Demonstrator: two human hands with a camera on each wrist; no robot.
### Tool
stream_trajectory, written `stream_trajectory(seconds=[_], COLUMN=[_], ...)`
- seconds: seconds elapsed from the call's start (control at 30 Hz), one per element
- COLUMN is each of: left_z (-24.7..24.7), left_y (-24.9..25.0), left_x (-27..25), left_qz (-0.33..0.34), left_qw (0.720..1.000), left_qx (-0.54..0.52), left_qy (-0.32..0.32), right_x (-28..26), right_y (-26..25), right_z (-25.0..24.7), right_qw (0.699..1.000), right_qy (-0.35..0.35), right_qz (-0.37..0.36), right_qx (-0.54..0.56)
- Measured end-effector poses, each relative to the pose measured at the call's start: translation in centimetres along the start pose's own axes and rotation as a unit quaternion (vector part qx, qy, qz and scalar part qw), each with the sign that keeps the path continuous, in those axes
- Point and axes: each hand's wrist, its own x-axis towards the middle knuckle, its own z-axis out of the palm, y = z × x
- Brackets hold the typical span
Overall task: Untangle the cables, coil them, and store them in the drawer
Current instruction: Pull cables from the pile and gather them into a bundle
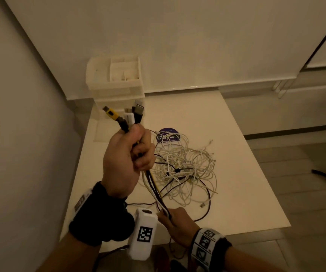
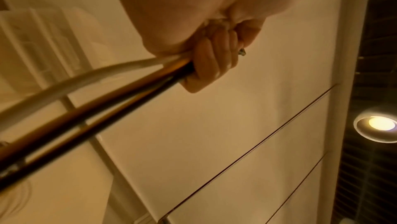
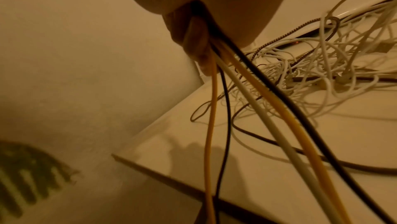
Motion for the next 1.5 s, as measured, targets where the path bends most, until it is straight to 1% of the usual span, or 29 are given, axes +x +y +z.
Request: stream_trajectory(seconds=[0.03, 0.07, 0.13, 0.23, 0.27, 0.33, 0.4, 0.43, 0.47, 0.53, 0.57, 0.6, 0.73, 0.83, 0.87, 0.93, 0.97, 1.0, 1.03, 1.07, 1.1, 1.13, 1.2, 1.27, 1.37, 1.43, 1.5], left_z=[0.1, 0.2, 0.4, 0.4, 0.4, 0.5, 0.7, 0.9, 1.0, 1.3, 1.3, 1.4, 1.8, 1.8, 1.8, 2.0, 2.0, 2.1, 2.1, 2.2, 2.3, 2.5, 3.1, 3.9, 4.6, 4.9, 5.0], left_y=[-0.4, -0.8, -1.6, -2.0, -2.0, -2.1, -2.3, -2.3, -2.4, -2.5, -2.5, -2.6, -3.0, -3.2, -3.3, -3.5, -3.7, -3.9, -4.0, -4.2, -4.5, -4.7, -5.0, -5.2, -5.2, -5.0, -5.0], left_x=[0.0, 0.1, 0.1, 0.1, 0.2, 0.4, 0.7, 0.8, 1.0, 1.3, 1.4, 1.5, 1.8, 2.1, 2.2, 2.5, 2.7, 3.0, 3.3, 3.7, 4.1, 4.4, 5.0, 5.4, 5.6, 5.4, 5.3], left_qz=[-0.008, -0.013, -0.026, -0.032, -0.031, -0.032, -0.036, -0.039, -0.041, -0.043, -0.044, -0.044, -0.045, -0.029, -0.022, -0.009, -0.003, 0.001, 0.003, 0.005, 0.004, 0.004, 0.011, 0.016, 0.022, 0.029, 0.038], left_qw=[1.000, 1.000, 0.999, 0.999, 0.999, 0.999, 0.999, 0.999, 0.999, 0.999, 0.999, 0.999, 0.999, 0.999, 0.999, 0.998, 0.997, 0.995, 0.993, 0.992, 0.991, 0.991, 0.991, 0.989, 0.985, 0.979, 0.972], left_qx=[0.013, 0.026, 0.046, 0.038, 0.033, 0.031, 0.021, 0.012, 0.003, -0.008, -0.012, -0.016, -0.001, 0.022, 0.027, 0.048, 0.066, 0.085, 0.102, 0.112, 0.114, 0.112, 0.109, 0.124, 0.162, 0.193, 0.218], left_qy=[0.009, 0.009, 0.003, -0.002, 0.000, 0.009, 0.014, 0.012, 0.008, -0.004, -0.009, -0.011, 0.016, 0.021, 0.020, 0.031, 0.041, 0.051, 0.059, 0.064, 0.068, 0.073, 0.078, 0.075, 0.059, 0.060, 0.076], right_x=[-0.6, -1.2, -2.5, -3.5, -3.5, -3.2, -2.4, -2.1, -1.7, -0.9, -0.5, -0.1, 0.2, -1.2, -1.9, -3.2, -3.8, -4.2, -4.5, -4.5, -4.1, -3.6, -2.5, -1.8, -1.1, -0.8, -0.3], right_y=[0.3, 0.6, 1.4, 4.3, 5.4, 7.7, 10.4, 11.4, 12.3, 13.3, 13.7, 14.1, 14.9, 14.3, 14.0, 13.2, 12.1, 10.7, 8.8, 7.0, 5.3, 3.2, -1.0, -4.8, -9.0, -10.7, -11.6], right_z=[-0.1, -0.4, -1.7, -4.9, -5.9, -7.4, -8.1, -8.2, -8.2, -8.1, -8.1, -8.2, -9.4, -11.0, -11.9, -13.5, -14.4, -15.3, -16.3, -17.1, -18.0, -18.8, -19.7, -19.5, -18.0, -17.3, -16.9], right_qw=[1.000, 0.999, 0.999, 0.992, 0.988, 0.970, 0.928, 0.909, 0.896, 0.881, 0.871, 0.865, 0.864, 0.887, 0.899, 0.933, 0.955, 0.969, 0.972, 0.962, 0.951, 0.940, 0.924, 0.916, 0.908, 0.901, 0.895], right_qy=[-0.018, -0.032, -0.049, -0.114, -0.122, -0.098, -0.070, -0.066, -0.057, -0.017, -0.014, -0.025, -0.054, -0.056, -0.058, -0.013, 0.030, 0.099, 0.180, 0.256, 0.302, 0.319, 0.299, 0.278, 0.282, 0.283, 0.278], right_qz=[-0.005, -0.017, -0.017, 0.030, 0.044, 0.070, 0.100, 0.102, 0.090, 0.037, 0.015, -0.001, -0.038, -0.068, -0.077, -0.098, -0.088, -0.075, -0.068, -0.068, -0.067, -0.072, -0.088, -0.116, -0.160, -0.172, -0.170], right_qx=[-0.008, -0.012, -0.008, -0.050, -0.088, -0.210, -0.353, -0.400, -0.431, -0.471, -0.491, -0.502, -0.498, -0.454, -0.426, -0.347, -0.281, -0.213, -0.137, -0.058, 0.019, 0.101, 0.222, 0.265, 0.266, 0.280, 0.304])
